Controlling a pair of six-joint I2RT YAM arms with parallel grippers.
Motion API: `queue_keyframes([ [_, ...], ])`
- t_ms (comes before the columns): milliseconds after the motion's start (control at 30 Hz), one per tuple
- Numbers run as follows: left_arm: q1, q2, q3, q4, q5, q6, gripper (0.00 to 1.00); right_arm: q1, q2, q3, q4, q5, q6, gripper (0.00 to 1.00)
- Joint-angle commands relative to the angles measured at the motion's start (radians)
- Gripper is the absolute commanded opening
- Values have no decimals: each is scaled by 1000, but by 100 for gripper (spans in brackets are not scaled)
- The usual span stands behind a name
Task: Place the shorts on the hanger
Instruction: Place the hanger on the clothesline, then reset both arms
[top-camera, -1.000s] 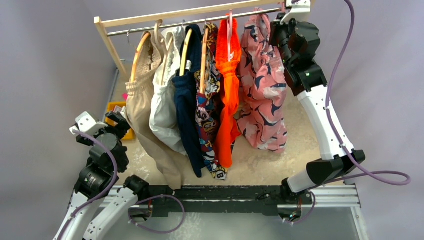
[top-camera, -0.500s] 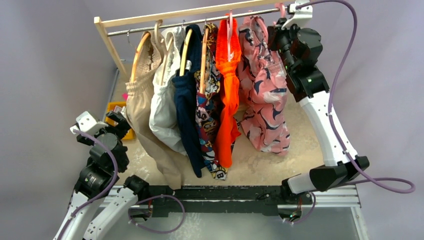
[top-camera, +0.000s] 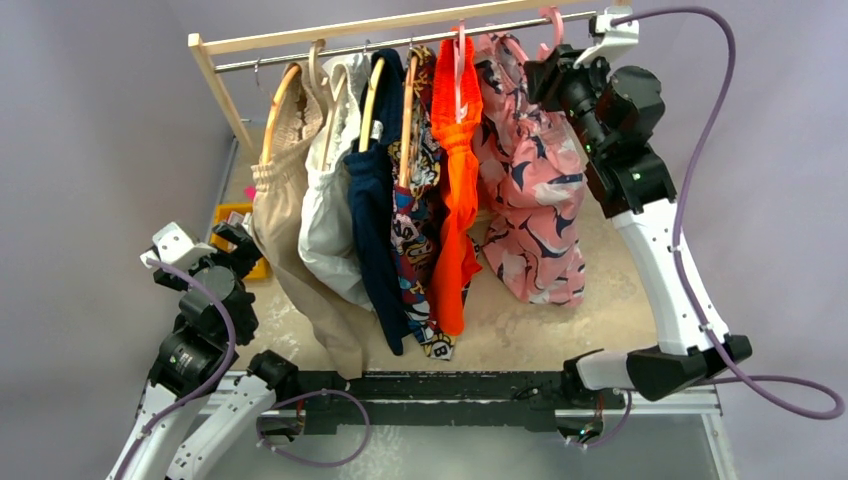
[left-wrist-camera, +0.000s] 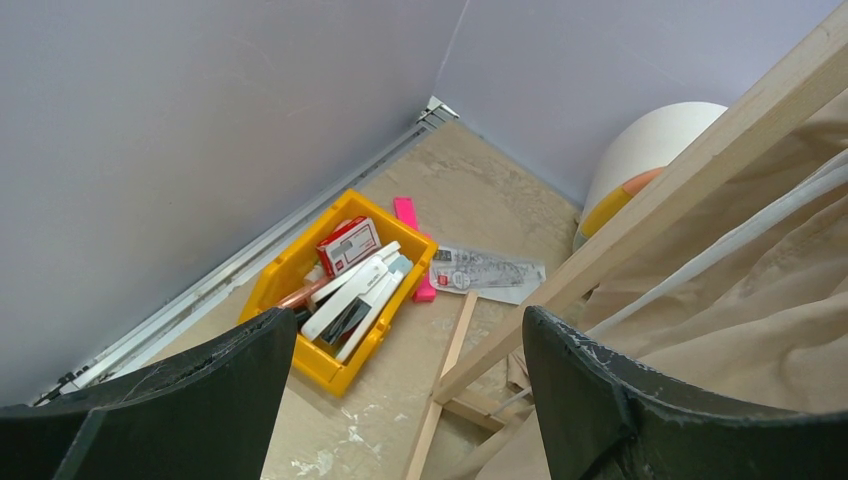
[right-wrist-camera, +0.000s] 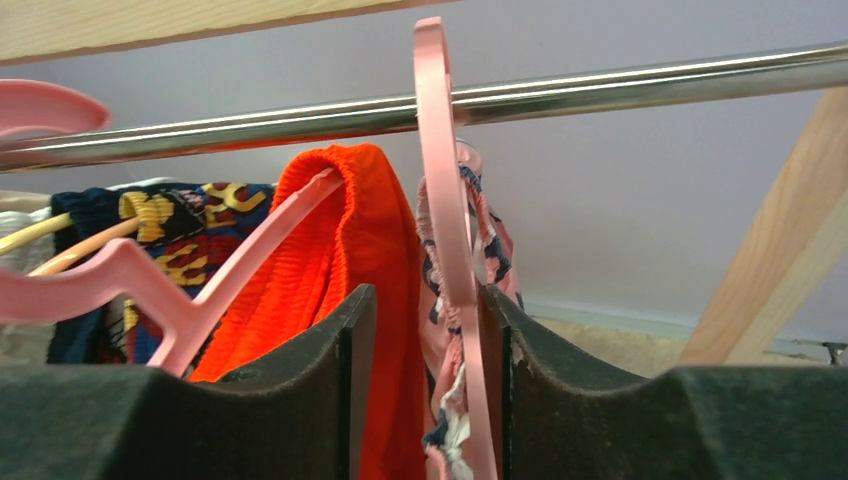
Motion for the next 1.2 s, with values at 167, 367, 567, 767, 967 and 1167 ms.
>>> queue_keyframes([
  [167, -4, -11, 51, 1, 21, -18, 82, -2, -131, 14, -117, -1, -17, 49],
  [367, -4, -26, 48, -16, 38, -34, 82, -2, -187, -78, -174, -13, -44, 50],
  [567, -4, -24, 52, -22, 70, -45, 81, -2, -182, -99, -175, 49, -52, 50],
  [767, -4, -30, 60, -19, 81, -42, 81, -3, -131, -60, -183, 70, -62, 48],
  [967, -4, -37, 58, -25, 88, -39, 81, -3, -99, -53, -194, 68, -53, 37],
  [1167, -4, -40, 56, -18, 87, -29, 81, -2, -95, -33, -203, 127, -59, 19],
])
